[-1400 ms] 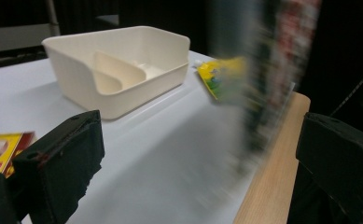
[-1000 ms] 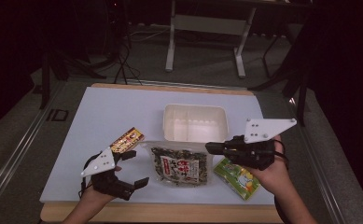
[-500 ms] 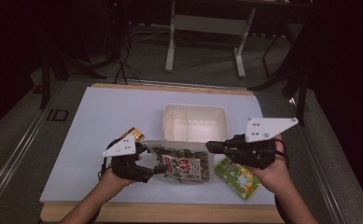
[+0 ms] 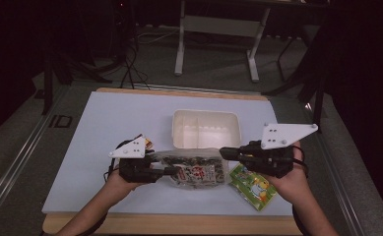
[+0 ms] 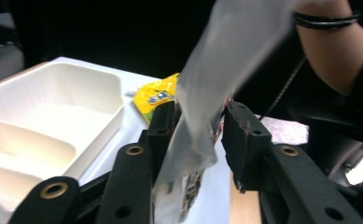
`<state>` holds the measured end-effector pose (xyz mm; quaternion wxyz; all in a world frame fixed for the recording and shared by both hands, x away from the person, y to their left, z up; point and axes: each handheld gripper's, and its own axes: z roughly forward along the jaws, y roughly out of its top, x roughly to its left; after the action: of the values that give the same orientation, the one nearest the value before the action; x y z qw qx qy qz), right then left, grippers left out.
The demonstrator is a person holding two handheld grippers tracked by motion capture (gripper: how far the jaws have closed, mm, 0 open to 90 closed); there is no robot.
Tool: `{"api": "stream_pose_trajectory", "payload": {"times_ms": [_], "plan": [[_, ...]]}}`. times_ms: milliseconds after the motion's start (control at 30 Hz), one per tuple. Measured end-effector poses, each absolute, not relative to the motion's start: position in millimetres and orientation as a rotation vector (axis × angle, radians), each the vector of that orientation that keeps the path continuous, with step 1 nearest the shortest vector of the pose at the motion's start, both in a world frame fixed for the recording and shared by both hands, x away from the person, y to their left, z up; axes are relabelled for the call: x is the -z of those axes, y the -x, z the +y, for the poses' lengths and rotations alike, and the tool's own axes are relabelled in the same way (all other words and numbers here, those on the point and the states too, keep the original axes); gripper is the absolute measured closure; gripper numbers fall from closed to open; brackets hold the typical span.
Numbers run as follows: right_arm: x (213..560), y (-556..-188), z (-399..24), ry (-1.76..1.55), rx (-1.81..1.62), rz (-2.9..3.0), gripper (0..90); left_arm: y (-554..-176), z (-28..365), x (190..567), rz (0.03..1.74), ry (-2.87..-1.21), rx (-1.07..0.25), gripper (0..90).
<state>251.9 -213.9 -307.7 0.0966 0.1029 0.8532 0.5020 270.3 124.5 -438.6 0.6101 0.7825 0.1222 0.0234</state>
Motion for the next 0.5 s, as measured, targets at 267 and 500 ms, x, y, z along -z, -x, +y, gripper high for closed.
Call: {"api": "stream_pose_trajectory", "payload": {"times_ms": [267,500], "plan": [[308.1,-256.0,-221.5,-0.349,-1.517,2.51,89.1,-273.4,126.2,435.8,0.177,-1.798,-0.028,72.8],[310.5,-259.8,-225.5,-0.392,-1.551,2.491,77.9,-272.6,131.2,428.5,0.173,-1.791,-0.021,74.1]]}}
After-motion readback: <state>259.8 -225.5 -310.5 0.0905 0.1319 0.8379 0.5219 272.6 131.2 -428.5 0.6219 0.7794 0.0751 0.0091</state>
